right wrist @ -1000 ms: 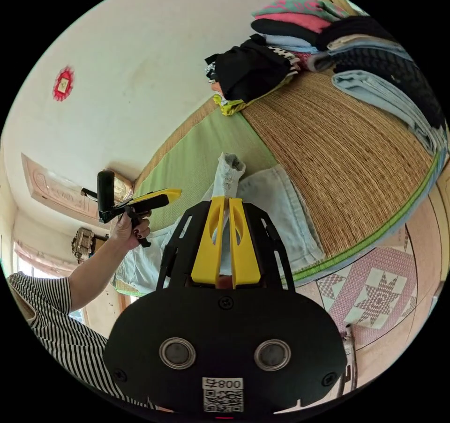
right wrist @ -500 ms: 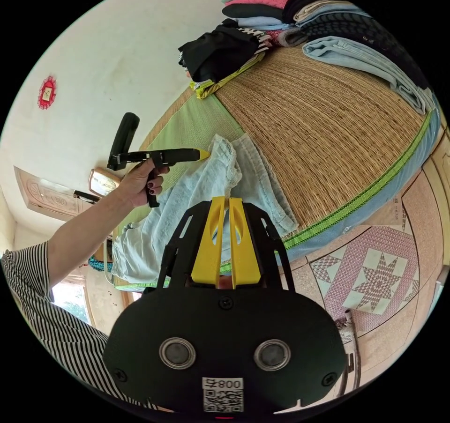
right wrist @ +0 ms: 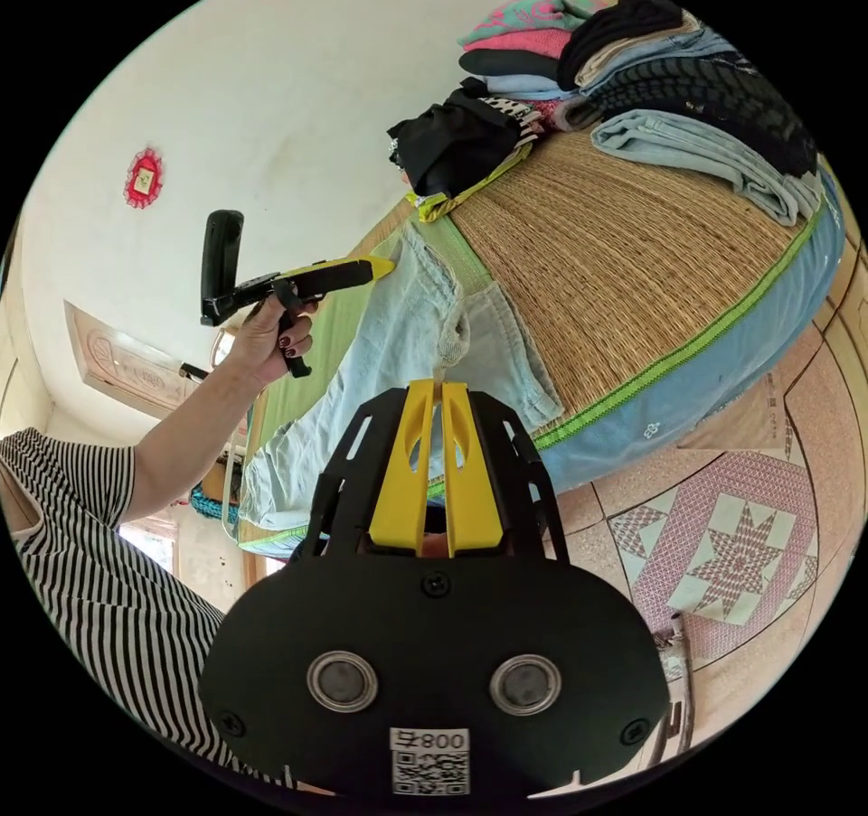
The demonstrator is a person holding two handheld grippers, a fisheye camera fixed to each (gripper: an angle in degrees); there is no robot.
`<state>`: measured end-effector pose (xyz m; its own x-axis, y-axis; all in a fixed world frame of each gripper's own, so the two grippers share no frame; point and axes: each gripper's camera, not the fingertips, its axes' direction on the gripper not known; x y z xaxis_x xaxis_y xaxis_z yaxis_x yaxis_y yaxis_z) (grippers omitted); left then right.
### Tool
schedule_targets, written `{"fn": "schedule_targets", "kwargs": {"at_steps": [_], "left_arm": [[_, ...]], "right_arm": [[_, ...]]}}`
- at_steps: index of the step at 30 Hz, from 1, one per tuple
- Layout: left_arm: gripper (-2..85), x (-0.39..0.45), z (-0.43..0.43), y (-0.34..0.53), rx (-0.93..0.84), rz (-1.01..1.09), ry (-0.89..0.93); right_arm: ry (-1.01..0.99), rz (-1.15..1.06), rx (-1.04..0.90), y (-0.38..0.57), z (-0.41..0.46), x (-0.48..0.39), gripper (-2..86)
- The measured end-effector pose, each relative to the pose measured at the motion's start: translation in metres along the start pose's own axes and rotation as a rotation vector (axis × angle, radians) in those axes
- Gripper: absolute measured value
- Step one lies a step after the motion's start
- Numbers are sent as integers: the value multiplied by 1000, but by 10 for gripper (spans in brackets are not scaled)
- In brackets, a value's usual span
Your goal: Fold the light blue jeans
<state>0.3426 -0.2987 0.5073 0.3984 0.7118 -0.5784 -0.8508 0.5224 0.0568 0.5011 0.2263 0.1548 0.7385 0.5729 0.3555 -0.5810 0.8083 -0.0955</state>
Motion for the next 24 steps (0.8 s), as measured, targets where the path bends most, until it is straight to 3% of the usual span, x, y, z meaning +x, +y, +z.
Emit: {"fn": "schedule_targets", "kwargs": {"at_steps": [9, 24], "left_arm": [[9, 40, 73, -37, -192, 54, -108], [5, 62, 34, -24, 4, -47, -140]], "right_arm": [[82, 46, -87, 10, 34, 15, 24], [317, -195, -119, 2, 30, -77, 14]]}}
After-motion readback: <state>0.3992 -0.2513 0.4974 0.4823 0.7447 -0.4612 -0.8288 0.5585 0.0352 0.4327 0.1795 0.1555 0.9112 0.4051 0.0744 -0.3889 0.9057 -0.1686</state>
